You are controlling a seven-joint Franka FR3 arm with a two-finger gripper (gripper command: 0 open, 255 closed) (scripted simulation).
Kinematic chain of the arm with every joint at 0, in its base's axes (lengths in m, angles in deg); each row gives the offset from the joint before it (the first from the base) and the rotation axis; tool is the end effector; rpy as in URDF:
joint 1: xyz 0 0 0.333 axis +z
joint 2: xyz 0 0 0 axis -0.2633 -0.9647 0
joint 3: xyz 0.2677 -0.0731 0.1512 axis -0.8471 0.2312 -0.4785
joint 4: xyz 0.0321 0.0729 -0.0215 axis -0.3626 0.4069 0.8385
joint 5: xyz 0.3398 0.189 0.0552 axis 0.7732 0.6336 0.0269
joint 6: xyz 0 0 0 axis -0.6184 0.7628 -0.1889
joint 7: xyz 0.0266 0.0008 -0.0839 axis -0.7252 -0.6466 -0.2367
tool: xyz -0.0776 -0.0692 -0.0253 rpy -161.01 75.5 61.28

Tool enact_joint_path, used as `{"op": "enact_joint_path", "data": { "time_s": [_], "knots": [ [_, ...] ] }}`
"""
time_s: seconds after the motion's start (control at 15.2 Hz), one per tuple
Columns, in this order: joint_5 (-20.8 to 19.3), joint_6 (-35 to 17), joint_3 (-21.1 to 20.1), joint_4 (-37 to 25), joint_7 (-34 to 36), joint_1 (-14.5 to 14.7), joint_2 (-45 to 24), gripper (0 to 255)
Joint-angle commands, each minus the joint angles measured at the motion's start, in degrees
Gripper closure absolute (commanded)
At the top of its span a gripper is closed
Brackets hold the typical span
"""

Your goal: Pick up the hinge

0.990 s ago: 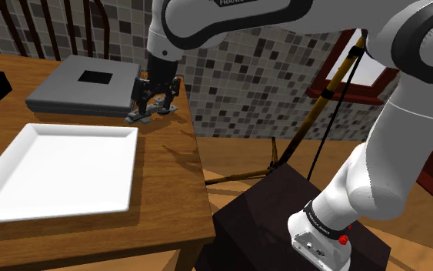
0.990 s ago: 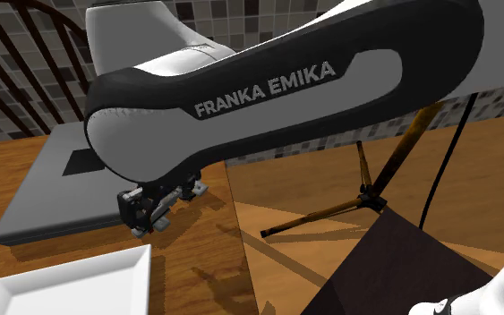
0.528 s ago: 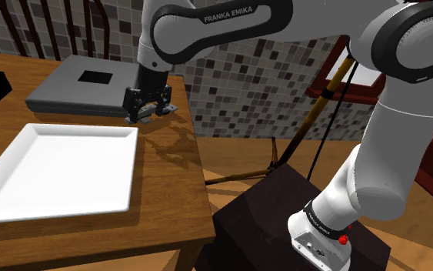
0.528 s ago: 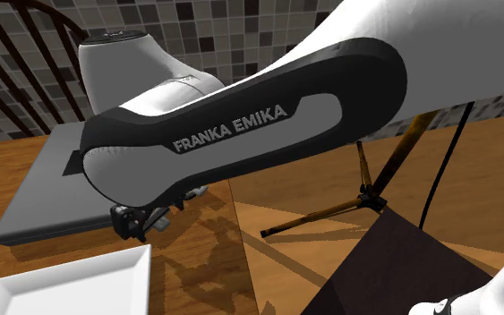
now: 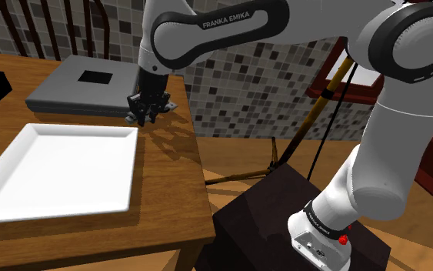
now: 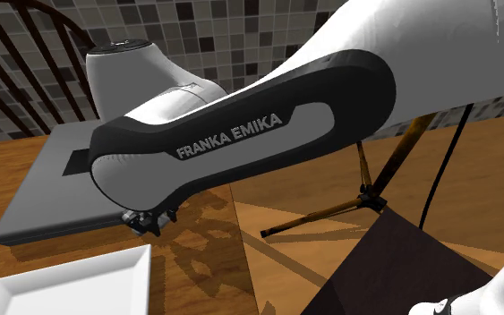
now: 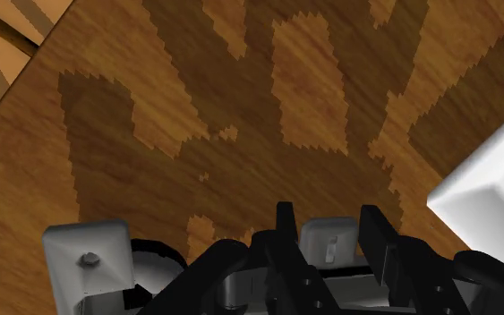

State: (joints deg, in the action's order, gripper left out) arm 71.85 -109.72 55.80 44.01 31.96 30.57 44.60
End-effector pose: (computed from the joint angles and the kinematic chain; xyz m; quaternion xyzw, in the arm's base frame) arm 0.5449 0.3312 0.4000 -0.9901 -0.1168 0.0025 0.0773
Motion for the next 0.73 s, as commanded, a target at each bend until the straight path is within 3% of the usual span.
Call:
{"op": "enact_joint_path", "data": {
  "time_s": [0.0, 0.26, 0.66],
  "knots": [
    [0.1, 0.0, -0.2, 0.0, 0.0, 0.2, -0.3, 255],
    [0.2, -0.2, -0.2, 0.4, -0.1, 0.1, -0.1, 255],
    [0.4, 3.9, -0.3, -2.2, 0.1, 0.0, 1.5, 255]
  ]
}}
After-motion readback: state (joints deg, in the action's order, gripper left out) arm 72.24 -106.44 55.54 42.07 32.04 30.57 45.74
